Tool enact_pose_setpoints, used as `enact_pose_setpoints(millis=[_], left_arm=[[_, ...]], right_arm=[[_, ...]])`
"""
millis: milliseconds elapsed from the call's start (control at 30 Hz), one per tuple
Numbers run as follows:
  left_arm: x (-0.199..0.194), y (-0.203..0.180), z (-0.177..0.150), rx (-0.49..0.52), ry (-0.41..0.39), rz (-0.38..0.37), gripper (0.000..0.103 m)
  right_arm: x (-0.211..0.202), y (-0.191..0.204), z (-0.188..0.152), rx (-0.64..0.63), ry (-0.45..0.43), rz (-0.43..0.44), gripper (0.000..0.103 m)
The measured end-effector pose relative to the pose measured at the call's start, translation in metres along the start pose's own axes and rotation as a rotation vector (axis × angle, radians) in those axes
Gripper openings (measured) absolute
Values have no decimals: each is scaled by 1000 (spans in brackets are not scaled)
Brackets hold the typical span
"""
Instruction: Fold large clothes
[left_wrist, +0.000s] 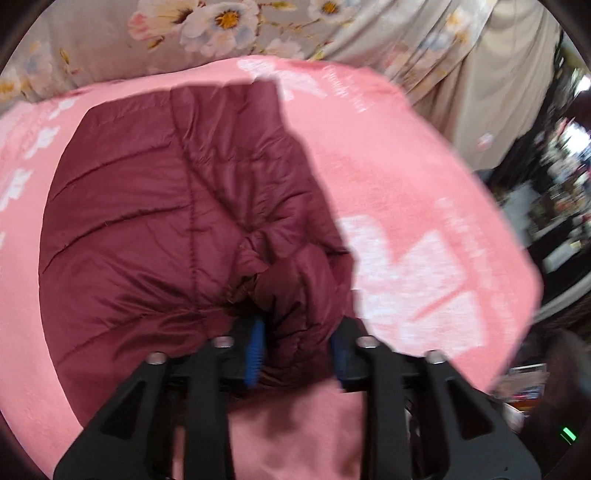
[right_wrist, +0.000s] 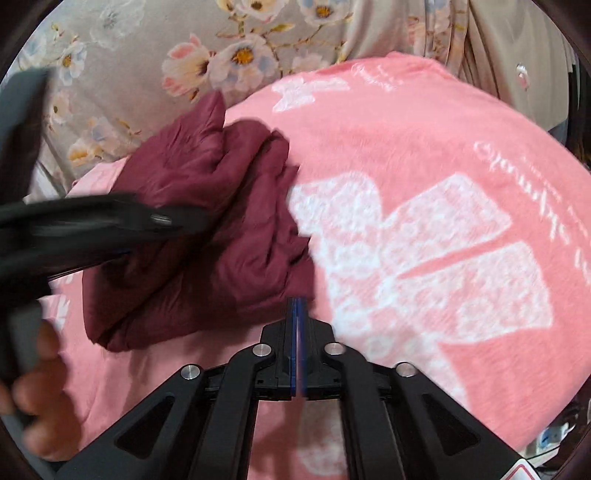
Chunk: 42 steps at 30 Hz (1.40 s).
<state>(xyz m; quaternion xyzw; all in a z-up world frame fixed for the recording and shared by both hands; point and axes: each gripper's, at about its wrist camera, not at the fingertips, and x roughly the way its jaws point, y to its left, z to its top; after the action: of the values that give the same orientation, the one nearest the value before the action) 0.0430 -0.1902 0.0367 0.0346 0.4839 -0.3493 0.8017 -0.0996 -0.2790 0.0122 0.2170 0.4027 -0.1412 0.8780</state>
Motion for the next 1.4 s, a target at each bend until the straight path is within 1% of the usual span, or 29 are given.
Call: enact_pose_setpoints(millis=[33, 67, 100, 133, 167, 233, 267, 300, 333, 367, 433, 467, 533, 600, 700, 733, 767, 800, 833, 933, 967, 1067, 1167, 1200, 1400], left_arm=[[-17, 3, 2, -12, -33, -41, 51], [-41, 7, 7, -26, -90, -82, 64], [-57, 10, 10, -34, -133, -96, 70], [-79, 17, 16, -46, -197, -96, 76], [-97, 26, 21, -59, -252, -67, 77], [-118, 43, 31, -90, -316, 20, 77], [-125, 58, 39, -116, -343, 100, 77], [-126, 67, 44, -137, -346, 147, 77], [-125, 77, 50, -164, -342, 185, 77], [-123, 94, 57, -206, -332, 221, 77], [-119, 113, 65, -248, -324, 280, 76], [-114, 124, 71, -263, -317, 319, 76], [-105, 136, 79, -284, -304, 357, 76], [-95, 147, 85, -298, -285, 389, 76], [-74, 163, 90, -312, -243, 423, 76], [-70, 161, 93, -314, -235, 424, 76], [-65, 162, 94, -314, -224, 421, 76], [-59, 161, 95, -313, -211, 417, 76], [-53, 159, 95, -310, -203, 413, 76], [-35, 149, 99, -281, -189, 421, 76], [-29, 147, 101, -276, -184, 422, 76], [-3, 136, 105, -262, -159, 424, 76], [22, 128, 104, -262, -132, 423, 76], [30, 126, 104, -259, -127, 432, 76], [53, 116, 100, -220, -137, 490, 79]], right_arm=[[7, -4, 12, 0, -9, -1, 10], [6, -4, 20, -2, -22, 4, 11], [3, -4, 29, -1, -35, 18, 12], [-1, -2, 39, 4, -47, 47, 12], [-5, 1, 49, 11, -57, 81, 13], [-9, 8, 72, 24, -79, 135, 21], [-9, 16, 90, 31, -95, 162, 32], [-9, 25, 106, 33, -111, 182, 40], [-12, 30, 113, 30, -122, 193, 42], [-6, 44, 133, 21, -129, 212, 42], [8, 57, 163, 37, -112, 249, 42], [18, 65, 179, 58, -91, 251, 42], [41, 77, 203, 74, -58, 231, 42], [66, 89, 221, 83, -32, 165, 43], [102, 95, 223, 105, 31, 109, 42], [113, 95, 221, 103, 54, 92, 40], [122, 94, 217, 97, 69, 78, 24], [128, 90, 211, 89, 73, 80, 5], [130, 86, 206, 87, 68, 83, 5], [126, 67, 193, 89, 5, 92, 4], [124, 60, 190, 84, -20, 83, 4], [123, 48, 180, 58, -57, 37, 4], [133, 37, 175, 56, -49, 31, 4], [137, 33, 172, 53, -51, 27, 4], [154, 30, 161, -2, -65, -1, 4]])
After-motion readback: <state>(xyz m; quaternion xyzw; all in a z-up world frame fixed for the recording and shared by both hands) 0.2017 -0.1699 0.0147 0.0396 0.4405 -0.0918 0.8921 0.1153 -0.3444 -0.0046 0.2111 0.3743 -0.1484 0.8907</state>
